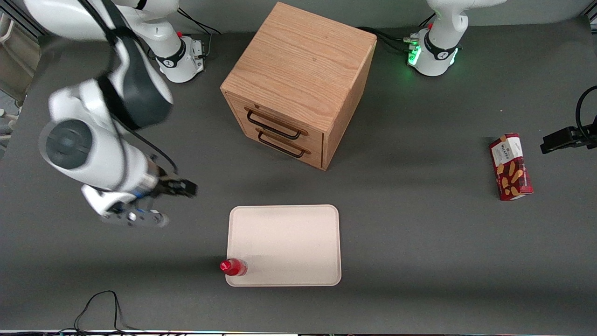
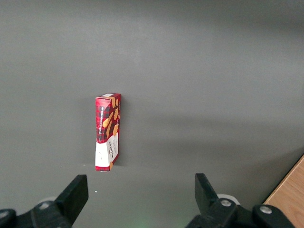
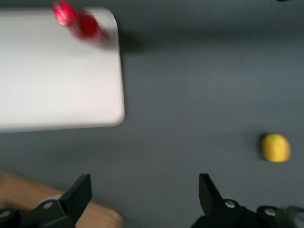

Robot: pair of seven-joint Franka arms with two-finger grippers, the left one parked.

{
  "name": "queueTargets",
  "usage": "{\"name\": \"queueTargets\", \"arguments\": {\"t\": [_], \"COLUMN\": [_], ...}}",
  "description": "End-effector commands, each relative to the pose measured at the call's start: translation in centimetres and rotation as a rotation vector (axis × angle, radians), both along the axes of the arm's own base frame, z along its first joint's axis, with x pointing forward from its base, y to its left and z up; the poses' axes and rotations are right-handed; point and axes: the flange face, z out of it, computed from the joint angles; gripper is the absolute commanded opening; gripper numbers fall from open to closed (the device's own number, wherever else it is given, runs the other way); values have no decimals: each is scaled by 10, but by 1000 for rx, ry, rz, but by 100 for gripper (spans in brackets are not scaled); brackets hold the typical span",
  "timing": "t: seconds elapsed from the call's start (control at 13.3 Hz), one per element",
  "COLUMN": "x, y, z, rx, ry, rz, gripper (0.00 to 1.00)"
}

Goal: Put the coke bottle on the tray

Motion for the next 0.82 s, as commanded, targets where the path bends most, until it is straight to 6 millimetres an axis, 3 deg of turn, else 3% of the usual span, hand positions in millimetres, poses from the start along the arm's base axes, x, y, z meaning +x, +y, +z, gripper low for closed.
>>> {"name": "queueTargets", "arguments": {"t": [0.0,0.22,0.38,0.53,0.75], "x": [-83,-113,-120,-120,-116], "y": [-76,-141,-165,-175,-171], "z": [20,44,67,78,86], "rx": [4,29,59,59,40], "ry": [33,85,93,83,60], "rz": [140,156,140,114,-17], "gripper": [100,100,100,100,100]}}
